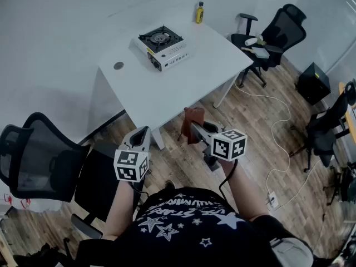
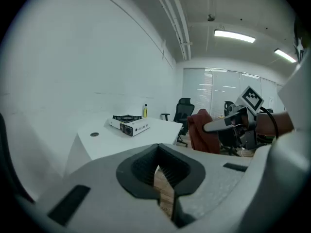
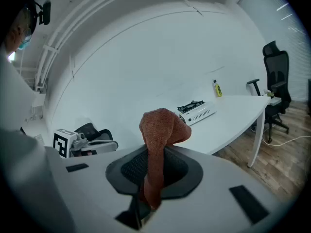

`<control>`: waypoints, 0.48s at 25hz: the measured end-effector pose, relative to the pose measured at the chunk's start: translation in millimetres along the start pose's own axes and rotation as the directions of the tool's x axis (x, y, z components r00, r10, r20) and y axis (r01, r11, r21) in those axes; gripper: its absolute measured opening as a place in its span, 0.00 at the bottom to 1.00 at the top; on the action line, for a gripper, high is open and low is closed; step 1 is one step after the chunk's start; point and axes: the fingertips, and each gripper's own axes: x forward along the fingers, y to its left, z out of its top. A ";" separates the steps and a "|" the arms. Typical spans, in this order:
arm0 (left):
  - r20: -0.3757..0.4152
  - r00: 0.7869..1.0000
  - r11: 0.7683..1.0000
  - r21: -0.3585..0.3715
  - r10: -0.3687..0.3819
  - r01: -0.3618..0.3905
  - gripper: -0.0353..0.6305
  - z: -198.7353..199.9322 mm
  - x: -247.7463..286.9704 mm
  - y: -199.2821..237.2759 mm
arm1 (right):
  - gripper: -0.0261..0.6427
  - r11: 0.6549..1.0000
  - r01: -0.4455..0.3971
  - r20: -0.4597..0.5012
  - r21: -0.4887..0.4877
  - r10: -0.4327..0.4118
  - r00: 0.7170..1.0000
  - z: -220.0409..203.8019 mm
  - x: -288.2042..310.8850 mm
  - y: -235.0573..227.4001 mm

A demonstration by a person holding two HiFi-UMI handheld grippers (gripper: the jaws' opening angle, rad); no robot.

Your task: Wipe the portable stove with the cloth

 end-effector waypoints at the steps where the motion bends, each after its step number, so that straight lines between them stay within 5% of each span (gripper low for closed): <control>1: -0.001 1.000 1.000 -0.001 0.000 0.000 0.06 0.2 2.3 0.9 | 0.12 1.000 0.003 -0.009 -0.005 -0.003 1.000 -0.7 1.5 -1.2; 12: 0.007 1.000 0.998 -0.051 -0.029 0.029 0.06 2.8 17.7 12.5 | 0.12 0.992 0.048 -0.073 -0.117 -0.057 0.996 -5.1 19.1 -7.0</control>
